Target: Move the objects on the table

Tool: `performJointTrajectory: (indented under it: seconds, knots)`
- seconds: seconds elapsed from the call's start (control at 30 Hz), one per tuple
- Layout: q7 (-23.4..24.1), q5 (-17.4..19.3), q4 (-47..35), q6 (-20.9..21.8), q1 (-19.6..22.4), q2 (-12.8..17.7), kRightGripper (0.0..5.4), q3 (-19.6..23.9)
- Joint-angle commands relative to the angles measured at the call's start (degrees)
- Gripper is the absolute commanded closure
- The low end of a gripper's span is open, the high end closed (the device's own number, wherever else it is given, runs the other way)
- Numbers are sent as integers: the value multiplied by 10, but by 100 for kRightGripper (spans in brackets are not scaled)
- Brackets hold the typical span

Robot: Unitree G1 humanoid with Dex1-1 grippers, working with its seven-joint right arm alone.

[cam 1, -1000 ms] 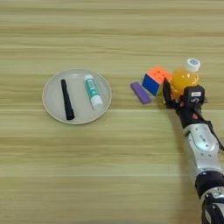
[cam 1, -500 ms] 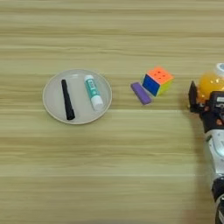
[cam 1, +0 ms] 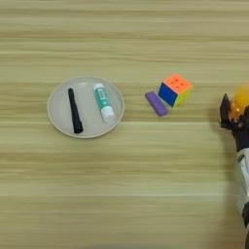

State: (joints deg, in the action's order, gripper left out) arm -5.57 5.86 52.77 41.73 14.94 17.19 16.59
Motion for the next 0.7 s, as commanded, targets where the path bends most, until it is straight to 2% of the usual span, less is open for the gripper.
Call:
performJointTrajectory:
  seconds: [0.03,0.43,0.7]
  knots:
    - [1,-1,-26,-3,27,10,107,-3]
    - [12,-1,-96,-9,10,11,3,-2]
    - [25,4,-150,-24,-15,11,3,8]
